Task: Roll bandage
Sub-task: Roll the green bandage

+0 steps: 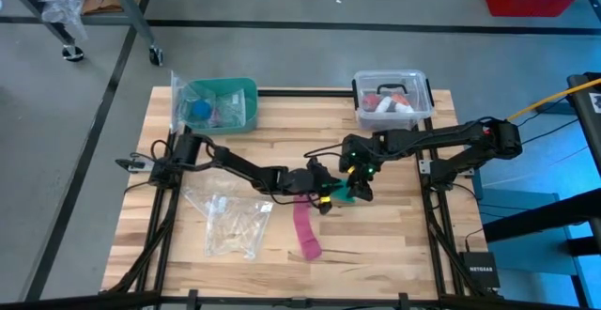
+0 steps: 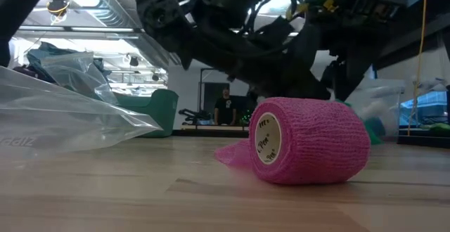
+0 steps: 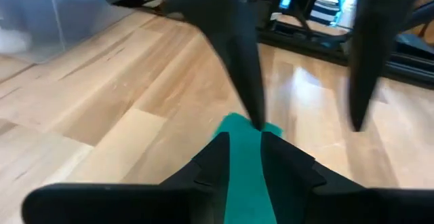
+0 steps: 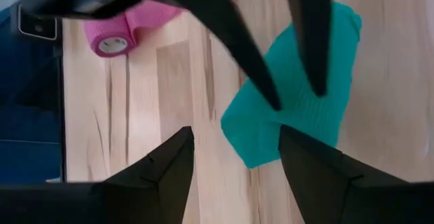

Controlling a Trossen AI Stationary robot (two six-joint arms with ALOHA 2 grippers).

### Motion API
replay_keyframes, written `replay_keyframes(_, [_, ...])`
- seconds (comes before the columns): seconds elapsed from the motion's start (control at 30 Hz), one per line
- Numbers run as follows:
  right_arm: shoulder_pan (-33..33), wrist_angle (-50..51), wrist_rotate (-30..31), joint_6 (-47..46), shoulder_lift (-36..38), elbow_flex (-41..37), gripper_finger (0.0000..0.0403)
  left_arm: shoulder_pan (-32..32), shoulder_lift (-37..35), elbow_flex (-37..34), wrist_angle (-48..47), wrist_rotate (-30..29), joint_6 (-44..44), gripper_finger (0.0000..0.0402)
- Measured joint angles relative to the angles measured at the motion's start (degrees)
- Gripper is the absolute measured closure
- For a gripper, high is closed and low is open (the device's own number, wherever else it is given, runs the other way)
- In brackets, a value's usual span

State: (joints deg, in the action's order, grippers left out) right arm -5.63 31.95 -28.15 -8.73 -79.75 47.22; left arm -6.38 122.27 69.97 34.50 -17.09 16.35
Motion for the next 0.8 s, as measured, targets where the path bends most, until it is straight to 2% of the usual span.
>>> replay_keyframes(0.4, [0.0,-1.75,0.12,0.02,0.0,0.0,0.0186,-0.5,0.1,0.0,-7.15,0.87,1.51,0.0353])
replay_keyframes(0.67, [0.0,-1.73,0.64,0.02,0.0,0.0,0.0186,-0.76,0.1,0.0,0.03,1.07,1.5,0.0355])
replay_keyframes(0.8, [0.0,-1.75,0.71,0.04,0.22,0.0,0.0186,-0.76,0.1,0.0,1.64,5.25,1.32,0.0349])
